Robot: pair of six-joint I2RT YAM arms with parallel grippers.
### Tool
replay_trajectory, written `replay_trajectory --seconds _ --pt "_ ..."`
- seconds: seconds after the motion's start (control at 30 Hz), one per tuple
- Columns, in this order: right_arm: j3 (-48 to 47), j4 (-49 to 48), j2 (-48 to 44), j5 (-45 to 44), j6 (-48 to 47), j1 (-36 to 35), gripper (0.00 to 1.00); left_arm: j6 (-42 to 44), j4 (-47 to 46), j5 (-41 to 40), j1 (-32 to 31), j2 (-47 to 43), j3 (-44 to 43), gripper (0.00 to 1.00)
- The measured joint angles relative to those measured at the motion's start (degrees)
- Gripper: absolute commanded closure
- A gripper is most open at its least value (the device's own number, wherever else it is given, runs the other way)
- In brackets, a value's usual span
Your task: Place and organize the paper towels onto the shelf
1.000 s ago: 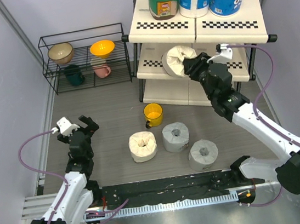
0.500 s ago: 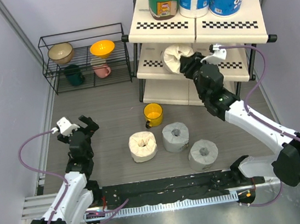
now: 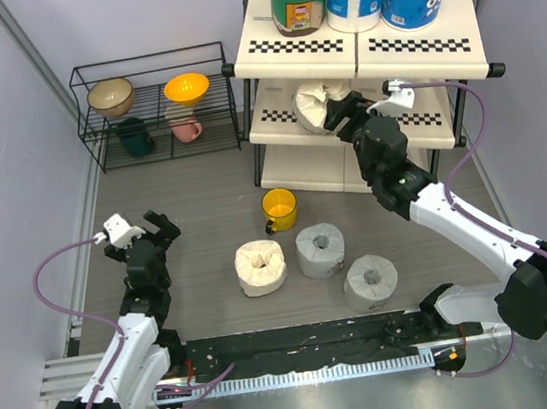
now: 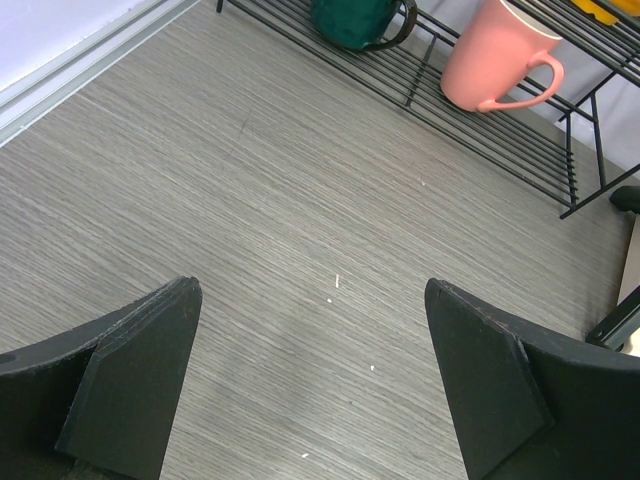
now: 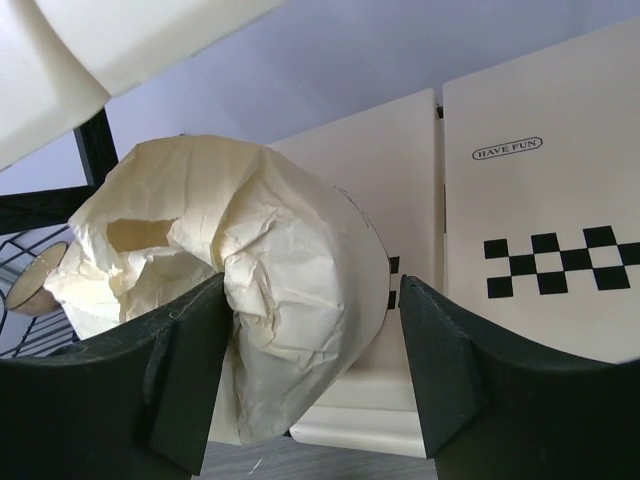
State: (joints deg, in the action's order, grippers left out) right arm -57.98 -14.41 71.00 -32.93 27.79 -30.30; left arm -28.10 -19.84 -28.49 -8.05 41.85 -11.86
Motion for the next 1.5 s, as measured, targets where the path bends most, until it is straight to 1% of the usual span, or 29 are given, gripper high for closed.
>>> replay_trajectory --seconds 0.27,0.5,0.63,0.73,0.83,0.9,1.0,1.07,1.13,1.23,1.33,1.5 --pt "0.0 -0.6 -1.4 0.1 -0.6 0.0 0.27 0.0 0.0 0.0 0.0 0.0 0.0 0.00" --pt "0.0 -0.5 -5.9 0.7 -1.1 0.0 0.27 0.0 0.0 0.0 0.0 0.0 0.0 0.00" --pt "0.0 1.6 -9.8 3.5 -0.9 -0.7 0.23 0.0 0.0 0.0 0.0 0.0 0.0 0.00" --pt "-0.2 4.9 -12.7 6.4 -0.7 -4.0 0.21 0.0 0.0 0.0 0.0 0.0 0.0 0.00" --pt "-1.4 8.7 -13.2 7.9 -0.5 -11.2 0.20 0.0 0.0 0.0 0.0 0.0 0.0 0.00" --pt "-1.9 11.7 -12.0 7.2 -0.2 -19.1 0.20 0.0 0.0 0.0 0.0 0.0 0.0 0.00" --pt "-1.4 15.7 -7.6 4.5 1.1 -30.1 0.20 0.0 0.0 0.0 0.0 0.0 0.0 0.00" --pt "1.3 17.6 -4.9 3.5 3.4 -34.5 0.21 0.0 0.0 0.0 0.0 0.0 0.0 0.00" --pt "4.5 20.0 -3.4 2.8 6.3 -35.8 0.22 0.0 0.0 0.0 0.0 0.0 0.0 0.00" --pt "7.2 24.8 -0.9 1.6 11.2 -36.0 0.22 0.0 0.0 0.0 0.0 0.0 0.0 0.00" --pt "7.1 27.3 1.9 1.3 14.5 -36.1 0.22 0.0 0.0 0.0 0.0 0.0 0.0 0.00" --pt "7.1 28.1 4.6 2.7 17.2 -36.5 0.23 0.0 0.0 0.0 0.0 0.0 0.0 0.00"
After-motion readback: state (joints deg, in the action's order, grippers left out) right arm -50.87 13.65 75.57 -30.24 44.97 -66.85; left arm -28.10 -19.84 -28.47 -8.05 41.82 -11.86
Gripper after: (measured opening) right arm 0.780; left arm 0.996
